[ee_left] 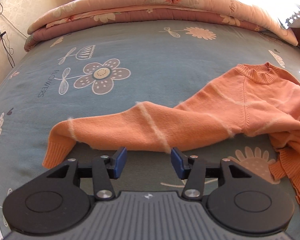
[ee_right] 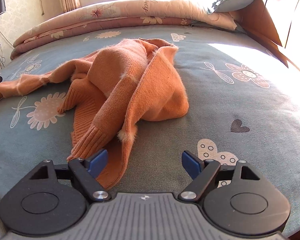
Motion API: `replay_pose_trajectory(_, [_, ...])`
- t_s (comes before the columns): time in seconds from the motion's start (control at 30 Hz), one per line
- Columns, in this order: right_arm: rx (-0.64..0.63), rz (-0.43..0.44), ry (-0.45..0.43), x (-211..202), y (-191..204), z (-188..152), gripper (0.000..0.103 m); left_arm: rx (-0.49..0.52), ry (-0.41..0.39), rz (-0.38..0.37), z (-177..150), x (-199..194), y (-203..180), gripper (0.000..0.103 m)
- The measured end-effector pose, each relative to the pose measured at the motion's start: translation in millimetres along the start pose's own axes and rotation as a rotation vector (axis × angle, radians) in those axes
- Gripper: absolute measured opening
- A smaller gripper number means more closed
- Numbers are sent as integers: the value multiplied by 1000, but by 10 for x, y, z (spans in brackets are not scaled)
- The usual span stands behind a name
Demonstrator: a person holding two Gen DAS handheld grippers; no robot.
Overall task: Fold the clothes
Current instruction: 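Open the left gripper and release the sweater onto the bed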
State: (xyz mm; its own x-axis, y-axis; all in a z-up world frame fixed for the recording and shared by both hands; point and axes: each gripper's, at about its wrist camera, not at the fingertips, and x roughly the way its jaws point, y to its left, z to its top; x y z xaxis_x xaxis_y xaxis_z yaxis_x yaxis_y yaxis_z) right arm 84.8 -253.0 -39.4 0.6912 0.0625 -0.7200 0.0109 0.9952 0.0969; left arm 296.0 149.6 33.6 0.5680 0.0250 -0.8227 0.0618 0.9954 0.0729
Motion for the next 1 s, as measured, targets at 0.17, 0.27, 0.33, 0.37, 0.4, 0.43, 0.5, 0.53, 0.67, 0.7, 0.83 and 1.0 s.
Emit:
replay_pose_trajectory(0.17, [8,40,-22,-52,-18,-27,85,48,48,-159,-172,-30,-627,53])
replay_pose_trajectory(0.27, [4,57,-37,-81,-22,-41,83,118,40,-216,-250,-98,-1031,58])
replay_pose_trajectory(0.33, [-1,68,-39,-87,-40,-50,76,161,28,-253,-293,-137,-1288,61])
replay_pose_trajectory(0.37, [1,76,-39,-86,-55,-56,70,184,28,-267,-316,-141,-1412,62])
replay_pose_trajectory(0.4, [8,86,-37,-82,-75,-64,63,208,29,-279,-340,-143,-1536,62])
replay_pose_trajectory(0.43, [15,96,-35,-78,-96,-73,60,229,28,-278,-374,-135,-1651,62])
replay_pose_trajectory(0.5, [31,114,-35,-71,-135,-89,53,262,12,-274,-450,-120,-1818,62])
replay_pose_trajectory(0.53, [42,122,-41,-71,-153,-94,52,266,0,-280,-501,-114,-1883,62])
replay_pose_trajectory(0.67, [79,164,-41,-10,-204,-63,52,261,-34,-320,-713,-76,-2099,63])
replay_pose_trajectory(0.7, [81,172,-35,26,-202,-42,52,256,-32,-336,-769,-56,-2142,63])
replay_pose_trajectory(0.83, [39,161,-16,185,-134,39,48,261,-37,-349,-972,4,-2277,63])
replay_pose_trajectory(1.0, [29,193,45,461,-129,74,10,279,-52,-335,-1215,64,-2424,71])
